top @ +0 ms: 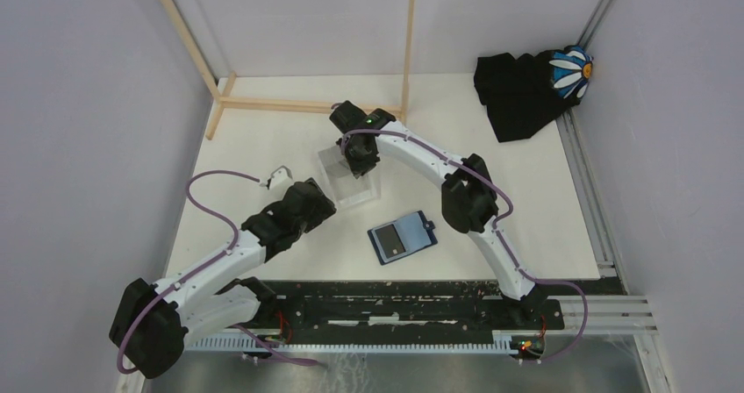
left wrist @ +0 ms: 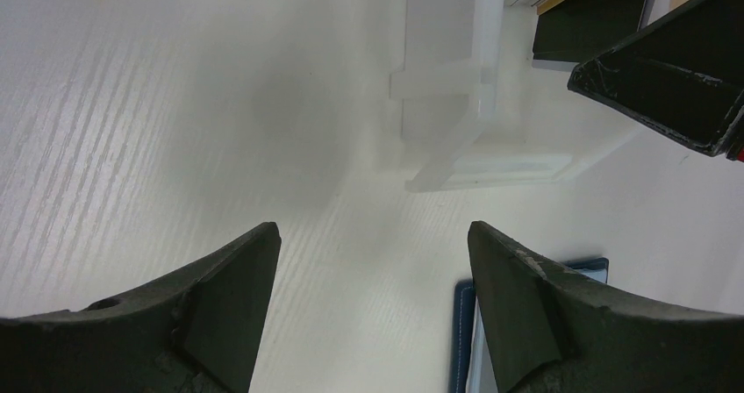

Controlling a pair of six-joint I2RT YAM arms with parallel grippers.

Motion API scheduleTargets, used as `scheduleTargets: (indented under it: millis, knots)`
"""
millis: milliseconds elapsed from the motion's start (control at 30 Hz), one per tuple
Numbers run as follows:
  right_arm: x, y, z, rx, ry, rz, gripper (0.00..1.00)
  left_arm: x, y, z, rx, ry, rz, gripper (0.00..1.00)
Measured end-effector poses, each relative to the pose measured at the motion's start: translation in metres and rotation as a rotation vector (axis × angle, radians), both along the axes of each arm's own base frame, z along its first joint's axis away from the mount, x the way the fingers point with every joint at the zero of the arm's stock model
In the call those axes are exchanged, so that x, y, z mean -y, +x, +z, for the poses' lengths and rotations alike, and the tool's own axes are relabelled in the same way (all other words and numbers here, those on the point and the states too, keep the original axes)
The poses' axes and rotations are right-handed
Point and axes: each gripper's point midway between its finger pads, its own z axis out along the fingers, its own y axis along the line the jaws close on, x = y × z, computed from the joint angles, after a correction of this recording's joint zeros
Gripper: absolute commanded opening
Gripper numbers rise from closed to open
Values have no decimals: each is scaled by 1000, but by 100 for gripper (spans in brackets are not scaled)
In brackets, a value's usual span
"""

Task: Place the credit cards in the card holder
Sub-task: Pick up the credit card from the storage box.

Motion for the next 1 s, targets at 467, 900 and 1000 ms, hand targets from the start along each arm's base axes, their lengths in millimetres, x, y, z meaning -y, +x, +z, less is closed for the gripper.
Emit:
scheduleTargets:
  millis: [467,900,1000]
  knots:
    - [5,2,3,22,-28,18,15,0,0,-2,-5,3,0,86]
    - [0,12,26,77,-10,46,5,1,1,-6,-9,6,0,86]
    - [1,13,26,83,-20,50,4,1,1,-7,-10,7,0,86]
